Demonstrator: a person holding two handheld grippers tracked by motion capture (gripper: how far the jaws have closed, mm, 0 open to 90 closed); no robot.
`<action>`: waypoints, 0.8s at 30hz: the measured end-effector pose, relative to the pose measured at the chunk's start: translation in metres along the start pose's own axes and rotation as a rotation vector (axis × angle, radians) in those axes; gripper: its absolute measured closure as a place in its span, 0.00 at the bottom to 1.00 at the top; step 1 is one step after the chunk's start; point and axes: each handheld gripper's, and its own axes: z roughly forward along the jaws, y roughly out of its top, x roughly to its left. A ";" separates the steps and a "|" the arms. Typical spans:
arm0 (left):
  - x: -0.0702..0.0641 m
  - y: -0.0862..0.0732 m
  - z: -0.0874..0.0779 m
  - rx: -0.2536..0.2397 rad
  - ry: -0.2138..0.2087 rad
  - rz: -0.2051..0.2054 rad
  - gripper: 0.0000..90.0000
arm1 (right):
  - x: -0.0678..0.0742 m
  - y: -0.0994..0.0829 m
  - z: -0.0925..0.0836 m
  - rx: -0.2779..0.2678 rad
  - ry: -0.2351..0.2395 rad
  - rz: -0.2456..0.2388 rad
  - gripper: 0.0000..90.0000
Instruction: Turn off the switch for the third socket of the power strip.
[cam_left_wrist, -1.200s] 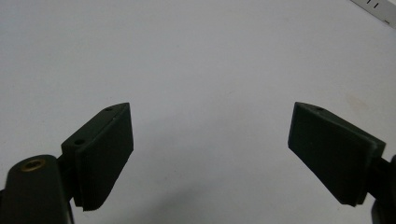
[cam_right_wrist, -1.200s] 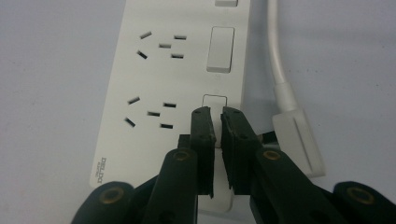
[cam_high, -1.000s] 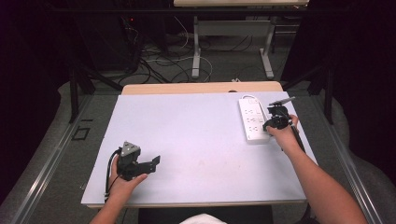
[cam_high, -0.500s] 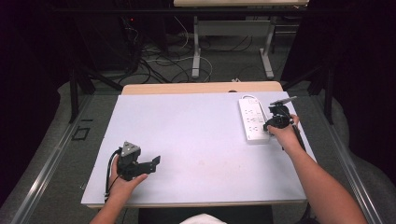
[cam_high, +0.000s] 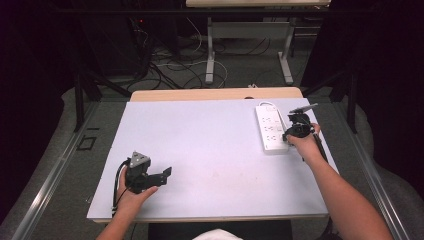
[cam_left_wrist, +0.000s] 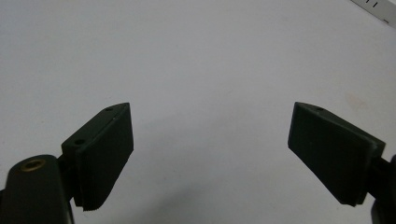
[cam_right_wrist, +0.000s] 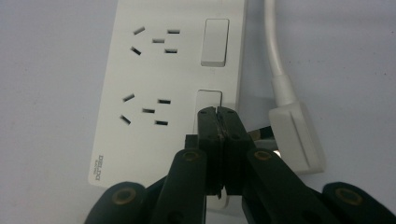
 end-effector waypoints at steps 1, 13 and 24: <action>0.000 0.000 0.000 0.000 0.000 -0.001 0.16 | 0.000 0.000 0.000 -0.002 0.005 0.007 0.99; 0.000 0.000 0.000 0.006 -0.004 -0.012 0.16 | 0.000 -0.001 0.000 -0.015 0.012 0.002 0.96; -0.001 0.000 0.001 0.001 0.000 -0.007 0.16 | 0.000 -0.002 -0.001 -0.022 0.010 0.002 0.91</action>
